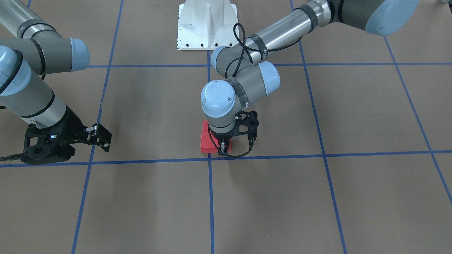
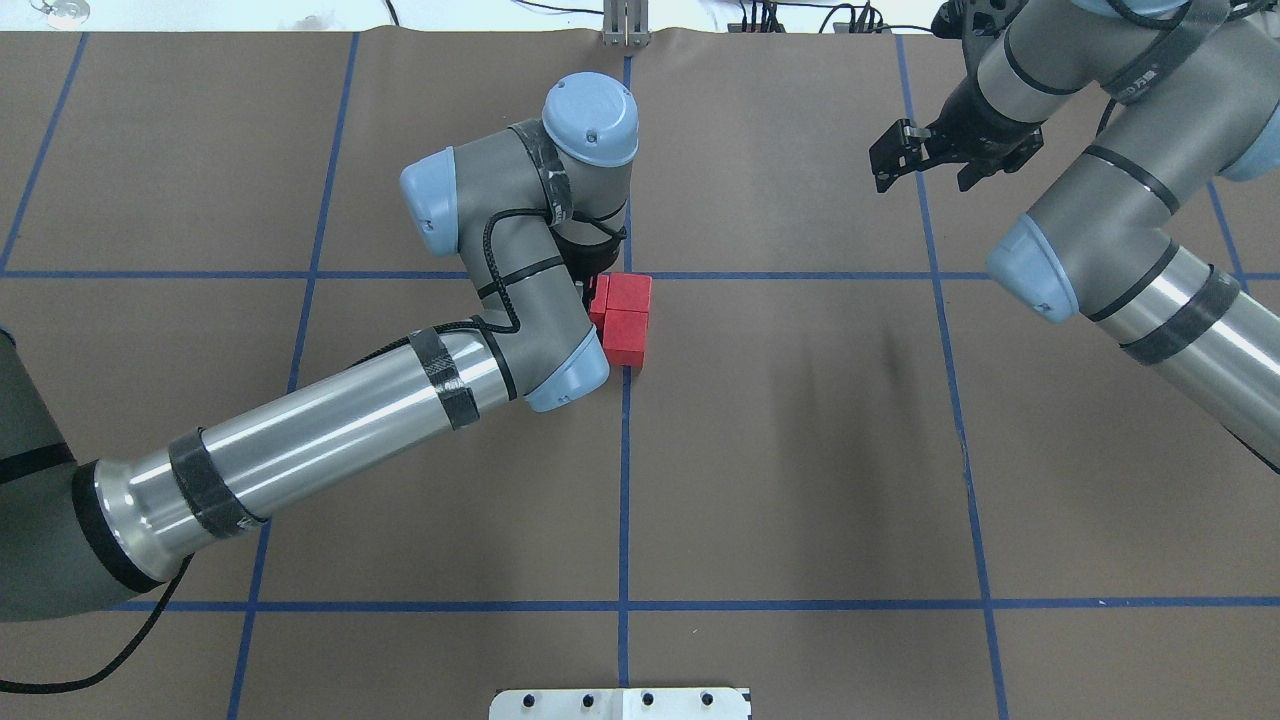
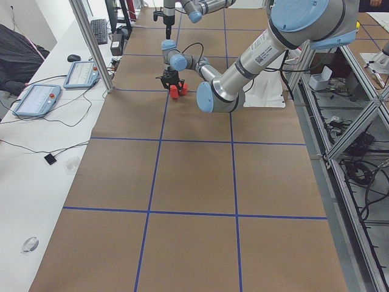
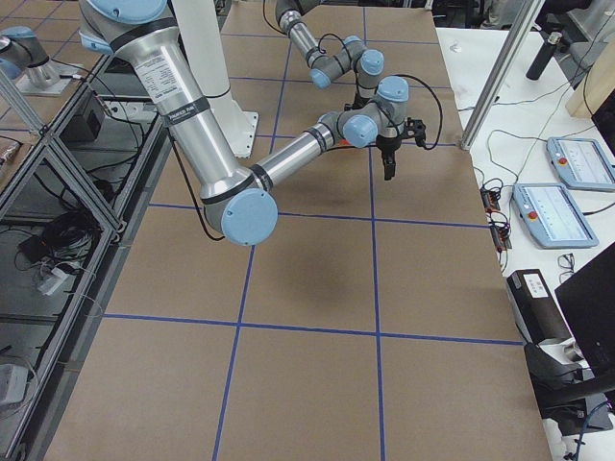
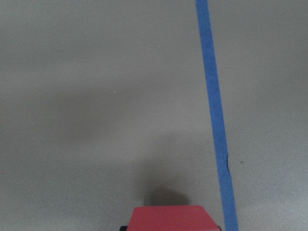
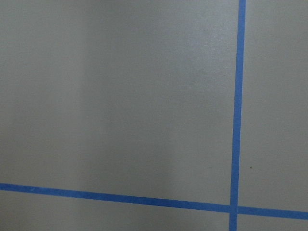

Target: Form red blocks into L shape at center

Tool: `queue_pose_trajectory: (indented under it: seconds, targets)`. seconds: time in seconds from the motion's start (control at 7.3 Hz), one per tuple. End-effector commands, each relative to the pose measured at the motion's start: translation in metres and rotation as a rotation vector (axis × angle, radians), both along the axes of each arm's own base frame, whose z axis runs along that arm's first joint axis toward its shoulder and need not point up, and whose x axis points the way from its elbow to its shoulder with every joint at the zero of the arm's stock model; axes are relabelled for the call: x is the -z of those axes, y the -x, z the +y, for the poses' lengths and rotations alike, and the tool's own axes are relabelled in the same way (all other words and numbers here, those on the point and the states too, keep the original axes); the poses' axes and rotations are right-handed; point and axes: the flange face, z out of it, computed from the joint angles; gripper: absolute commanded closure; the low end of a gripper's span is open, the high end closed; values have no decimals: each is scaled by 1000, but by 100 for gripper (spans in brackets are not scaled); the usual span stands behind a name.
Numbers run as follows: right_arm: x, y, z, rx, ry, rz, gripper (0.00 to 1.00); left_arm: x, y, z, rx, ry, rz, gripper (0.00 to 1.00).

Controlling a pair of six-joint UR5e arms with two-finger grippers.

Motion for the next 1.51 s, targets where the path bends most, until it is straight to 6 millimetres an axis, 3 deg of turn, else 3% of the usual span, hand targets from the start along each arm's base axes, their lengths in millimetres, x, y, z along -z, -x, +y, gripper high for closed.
queue_pose_trajectory:
  seconds: [0.0, 0.14, 0.27, 0.55, 0.82, 0.96, 1.1, 1.23, 1.37]
  targets:
    - [-1, 0, 0, 0, 1, 1, 1, 1, 0, 0, -1, 0, 2, 22]
    - [-1, 0, 0, 0, 1, 1, 1, 1, 0, 0, -1, -1, 1, 22]
    - [1, -1, -1, -2, -1, -1, 1, 1, 1, -1, -3, -5, 3, 4]
    - [6, -10, -6, -14, -6, -6, 1, 7, 13, -9, 10, -12, 6, 0]
    - [6, -17, -7, -12, 8, -23, 1, 20, 61, -28, 20, -13, -39, 0]
    - [7, -31, -14, -34, 5, -25, 1, 41, 86, -20, -80, -78, -67, 0]
    - [10, -35, -14, -33, -17, -24, 1, 41, 115, -15, -164, -154, -70, 0]
    - [-7, -13, -4, -4, -15, 12, 1, 26, 161, -20, -199, -240, -61, 0]
    - [-19, -18, -9, -46, -53, 80, 1, -4, 193, -15, -382, -400, -69, 0]
